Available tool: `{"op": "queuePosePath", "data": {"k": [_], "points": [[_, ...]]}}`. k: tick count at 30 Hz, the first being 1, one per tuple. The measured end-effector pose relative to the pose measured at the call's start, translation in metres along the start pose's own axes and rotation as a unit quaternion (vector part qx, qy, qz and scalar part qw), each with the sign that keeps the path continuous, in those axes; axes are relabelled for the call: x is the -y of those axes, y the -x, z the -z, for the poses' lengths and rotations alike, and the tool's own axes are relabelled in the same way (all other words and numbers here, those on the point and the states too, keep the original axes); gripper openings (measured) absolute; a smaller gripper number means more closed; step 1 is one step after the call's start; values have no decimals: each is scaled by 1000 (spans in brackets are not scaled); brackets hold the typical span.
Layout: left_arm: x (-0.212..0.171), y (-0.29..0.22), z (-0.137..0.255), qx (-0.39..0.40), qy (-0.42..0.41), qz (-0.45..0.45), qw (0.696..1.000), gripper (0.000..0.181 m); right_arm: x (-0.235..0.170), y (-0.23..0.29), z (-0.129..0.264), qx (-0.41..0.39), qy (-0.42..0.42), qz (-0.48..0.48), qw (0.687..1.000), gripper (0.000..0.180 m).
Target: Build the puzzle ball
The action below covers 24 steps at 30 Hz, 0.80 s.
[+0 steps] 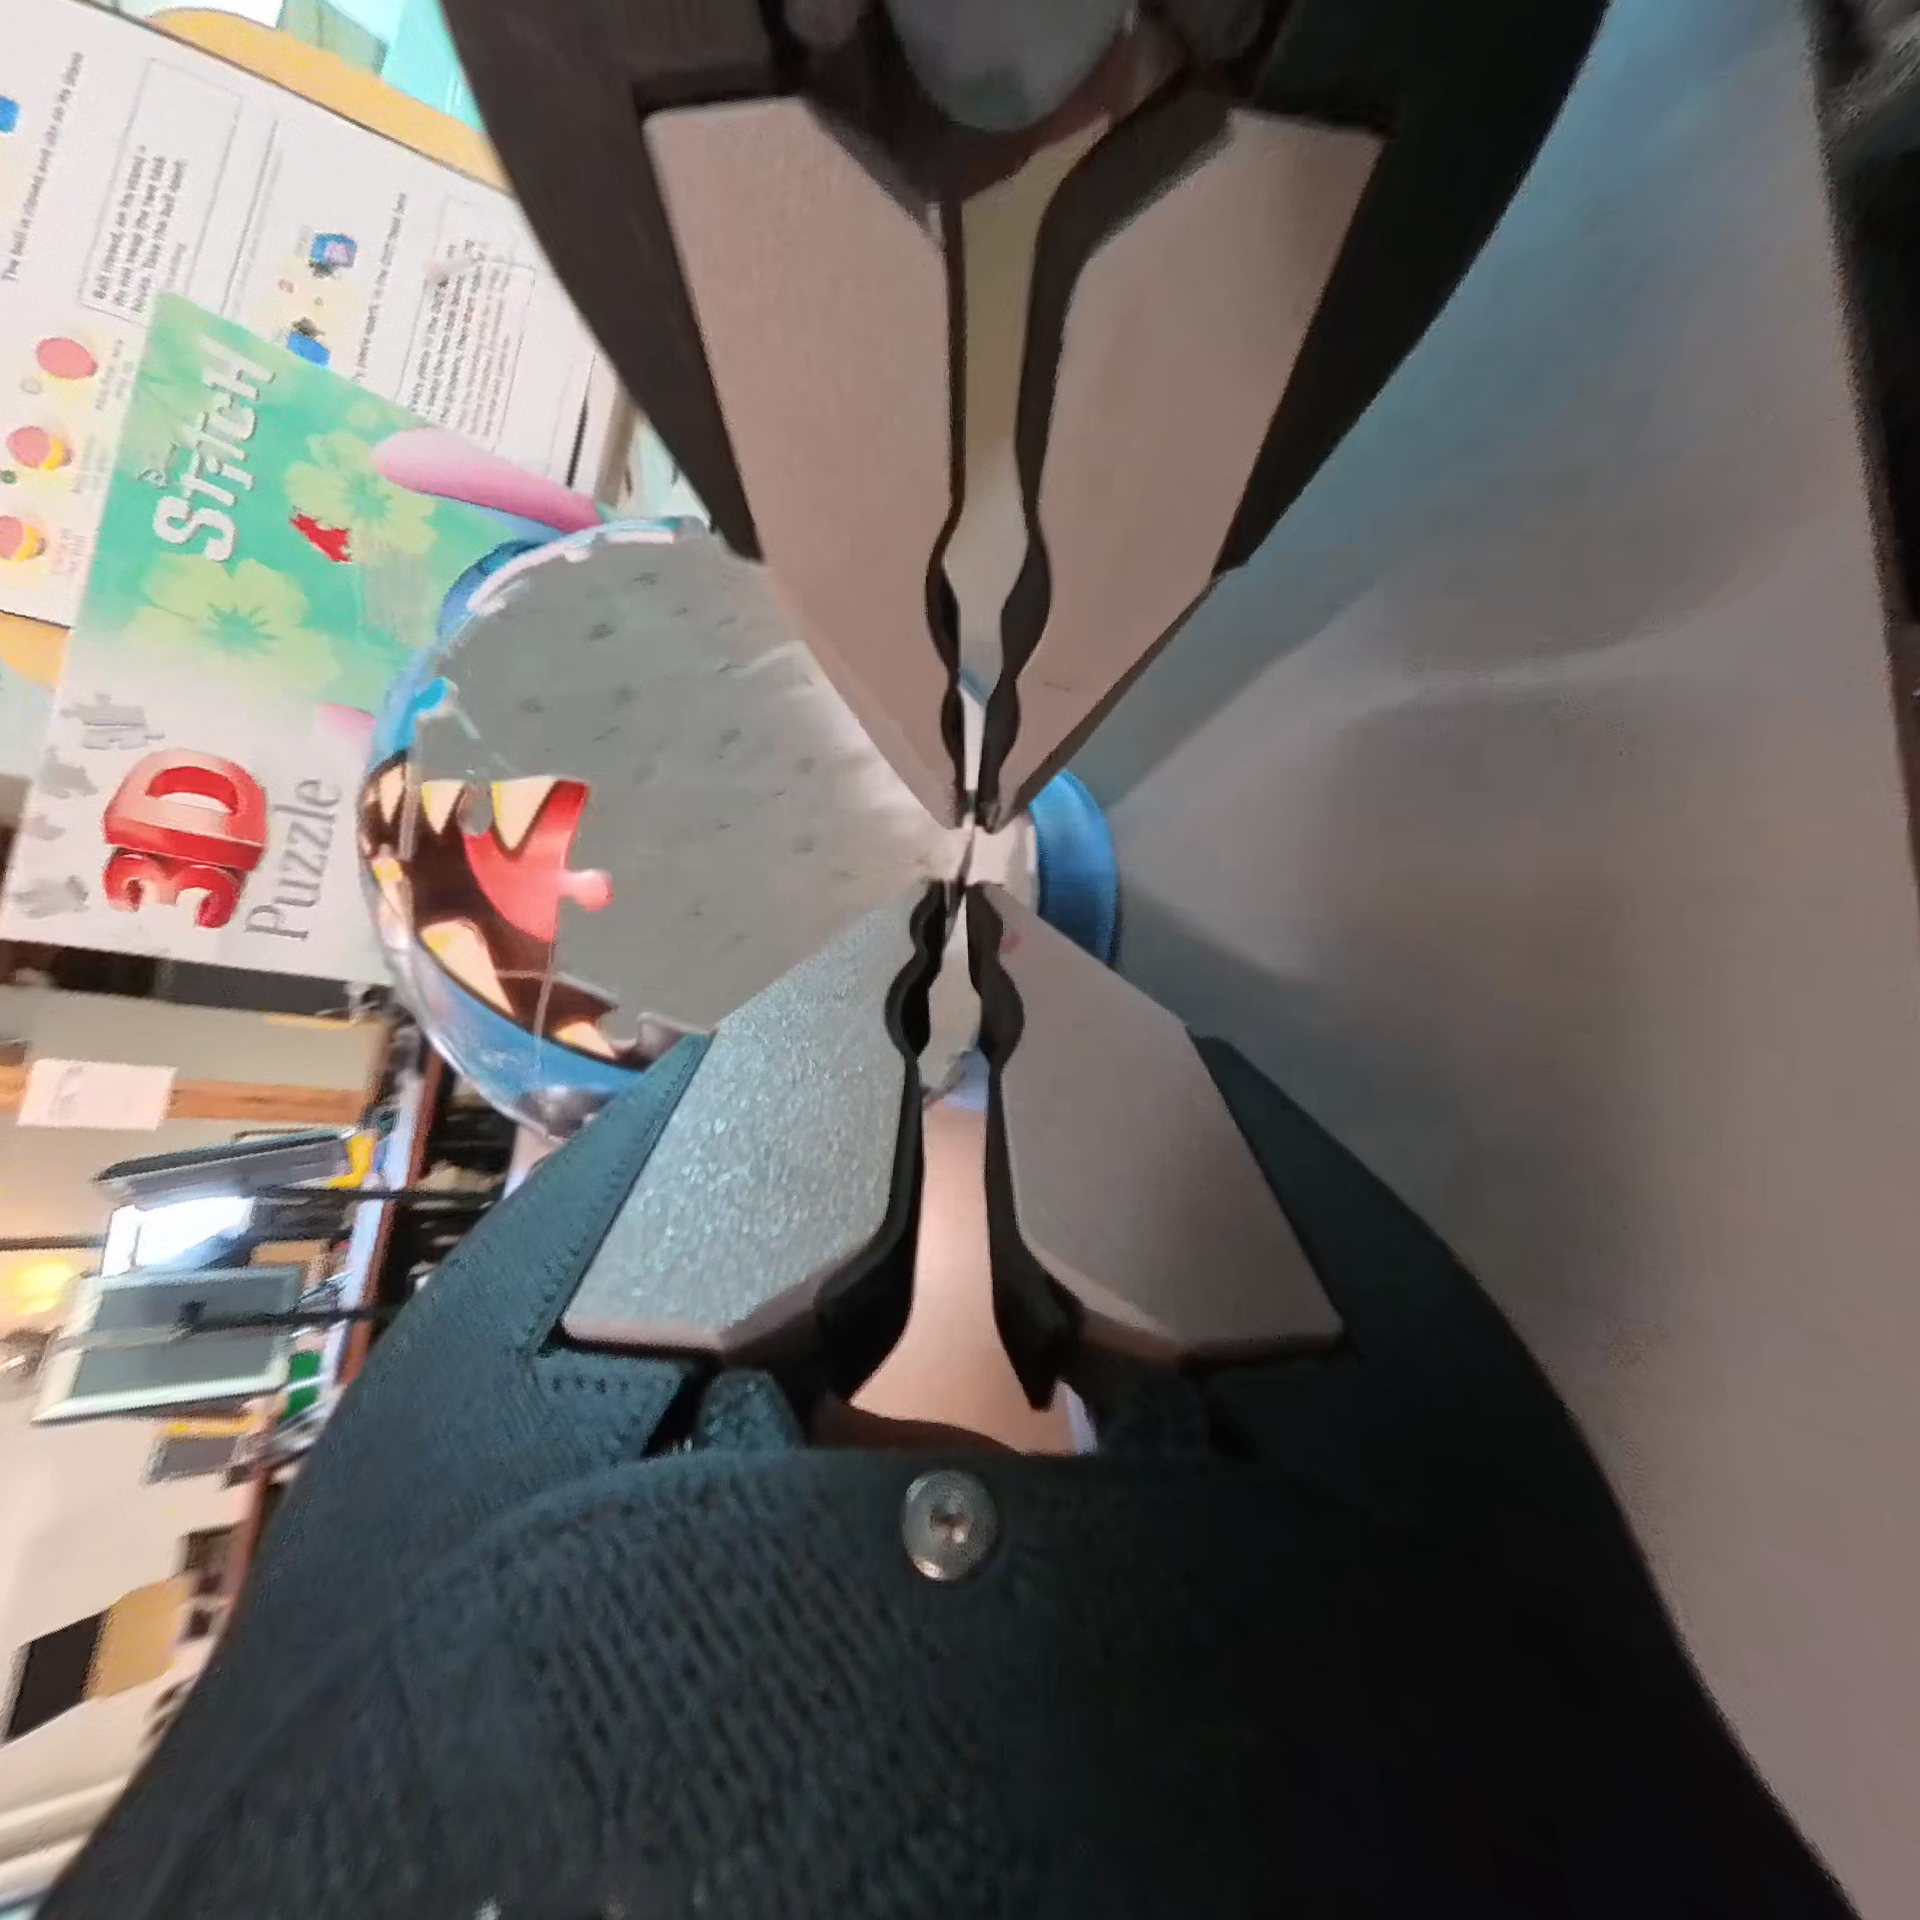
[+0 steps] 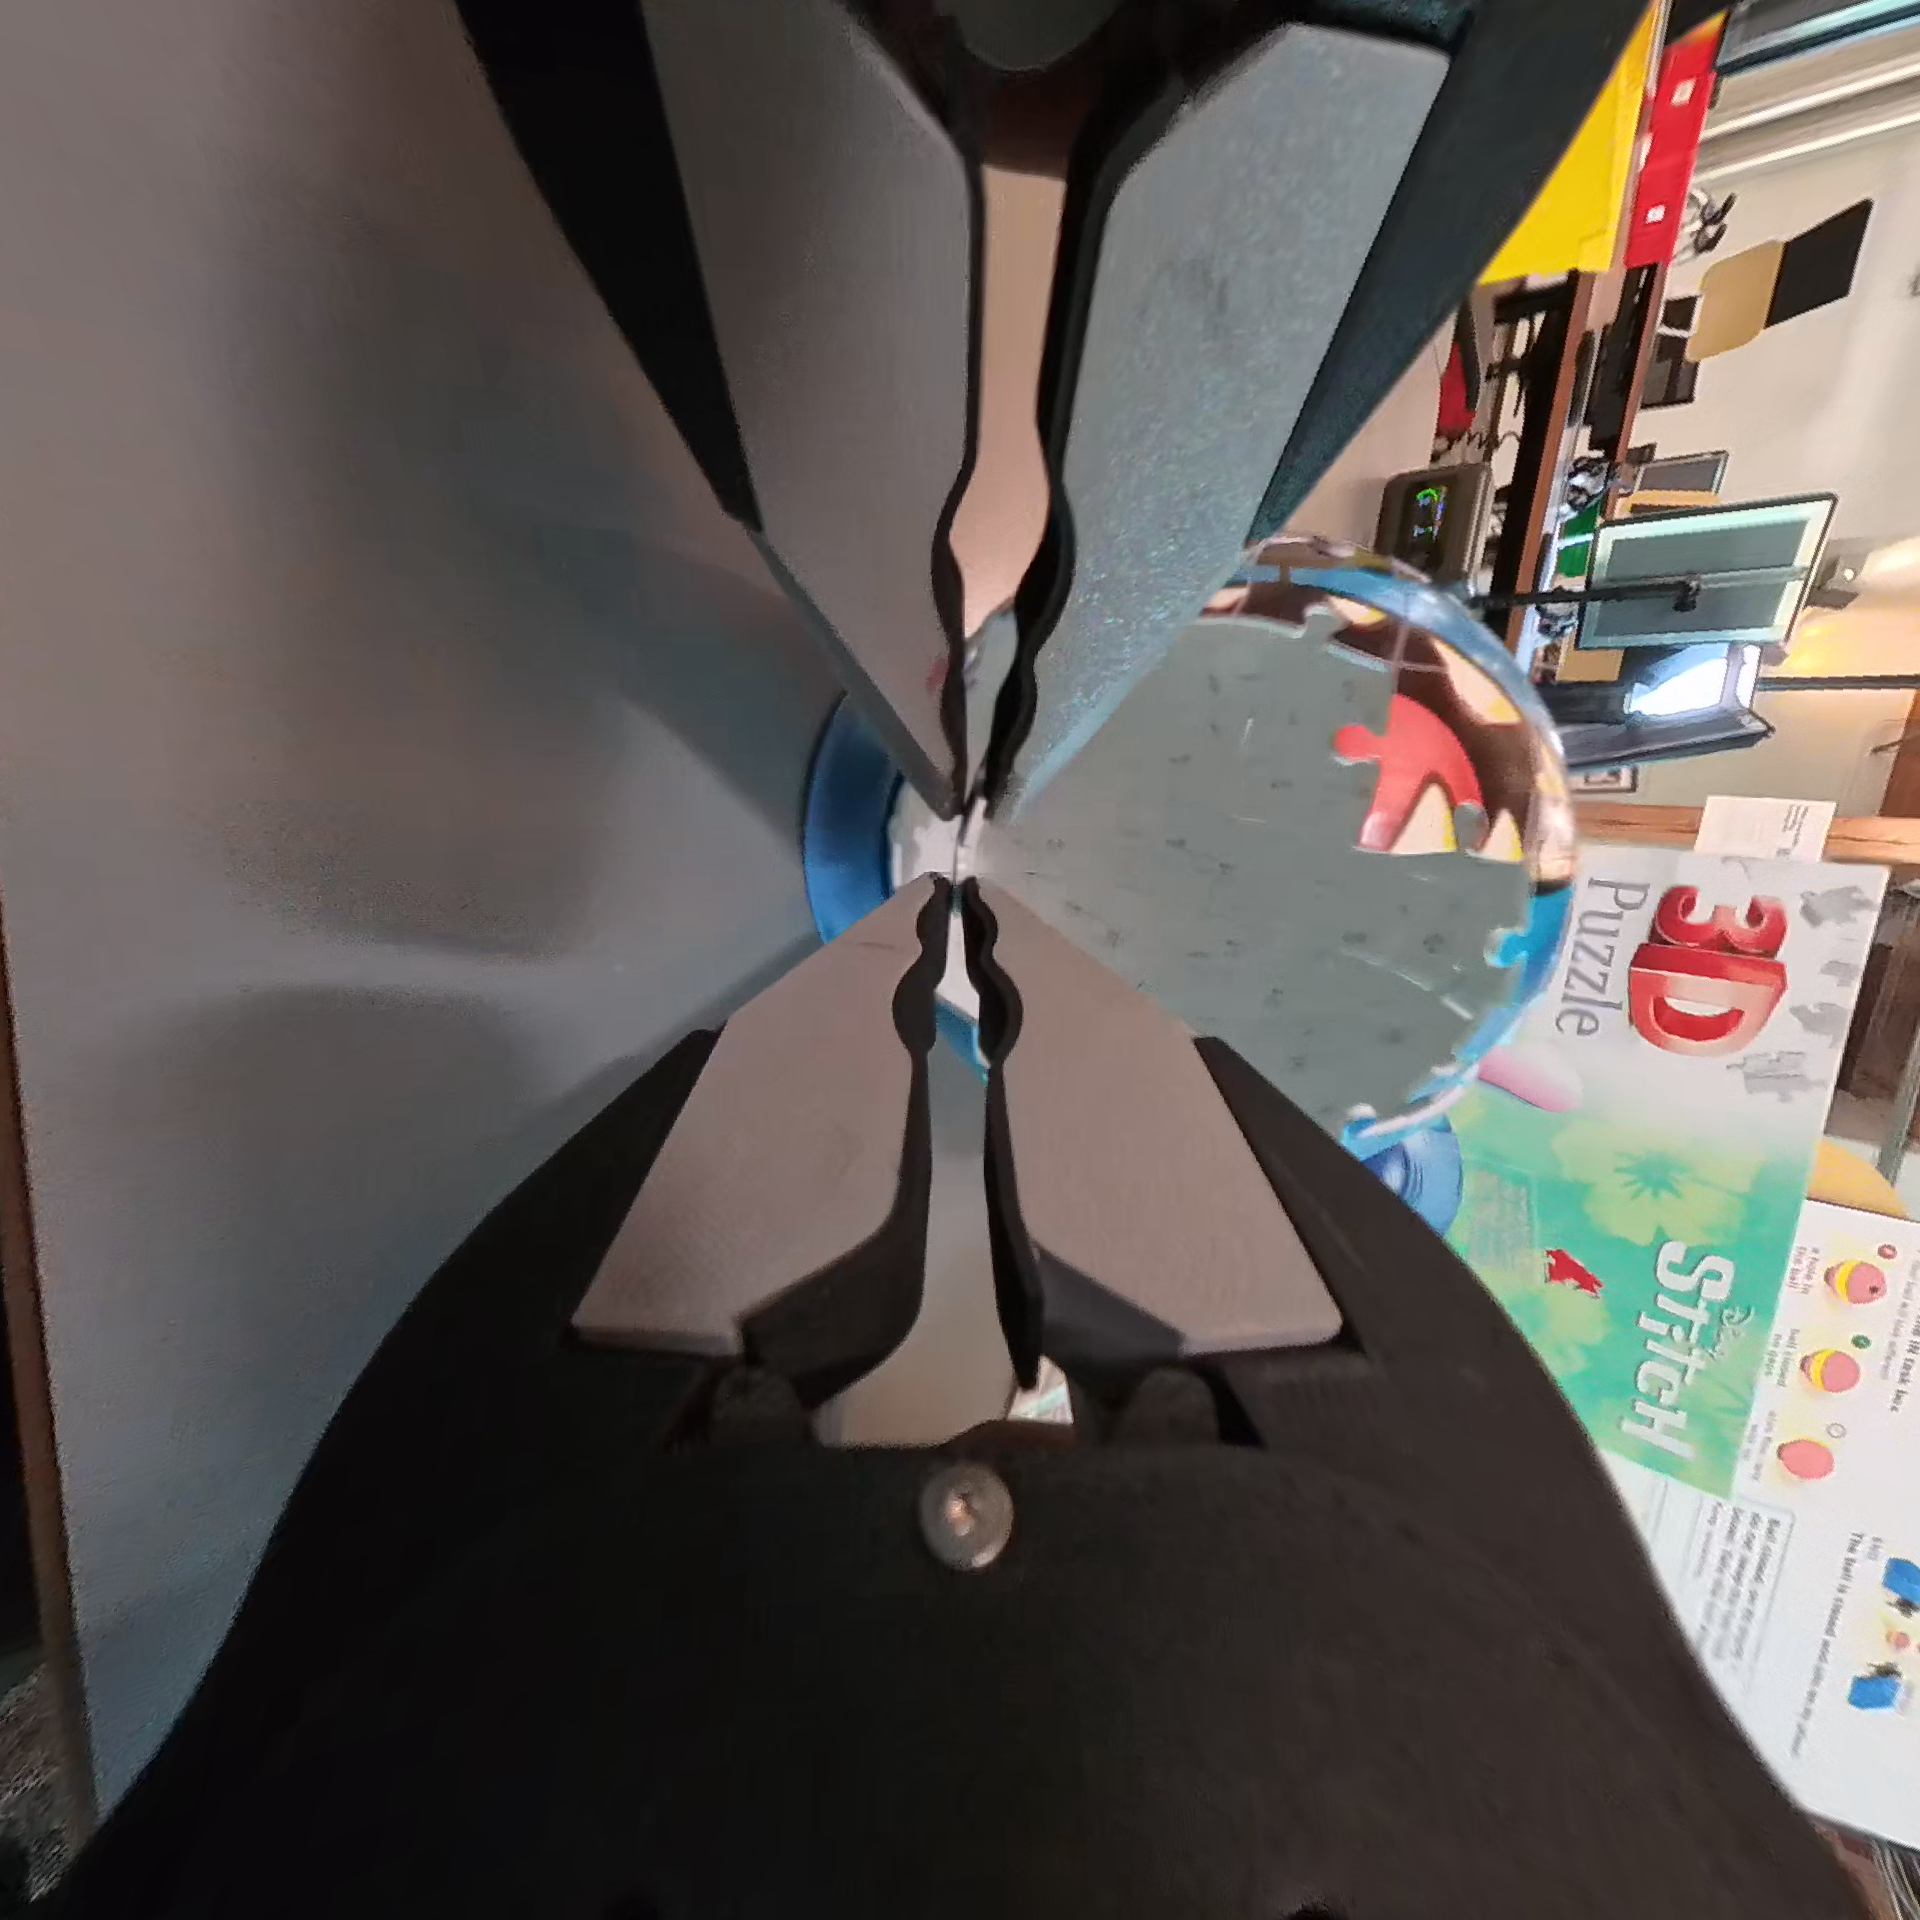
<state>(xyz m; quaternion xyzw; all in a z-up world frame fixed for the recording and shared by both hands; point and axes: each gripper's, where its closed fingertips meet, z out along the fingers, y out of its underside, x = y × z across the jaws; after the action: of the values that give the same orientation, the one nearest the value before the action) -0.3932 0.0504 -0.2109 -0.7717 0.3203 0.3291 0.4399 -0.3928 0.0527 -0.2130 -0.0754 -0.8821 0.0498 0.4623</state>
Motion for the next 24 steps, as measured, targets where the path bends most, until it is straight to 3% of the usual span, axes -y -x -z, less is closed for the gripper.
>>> {"op": "queuePosePath", "data": {"k": [10, 24], "points": [[3, 0, 8, 9, 2, 5, 1000, 9, 3, 2, 4, 21, 5, -9, 1000, 0], [-3, -7, 4, -34, 5, 19, 999, 0, 0, 4, 4, 17, 1, -13, 1000, 2]]}}
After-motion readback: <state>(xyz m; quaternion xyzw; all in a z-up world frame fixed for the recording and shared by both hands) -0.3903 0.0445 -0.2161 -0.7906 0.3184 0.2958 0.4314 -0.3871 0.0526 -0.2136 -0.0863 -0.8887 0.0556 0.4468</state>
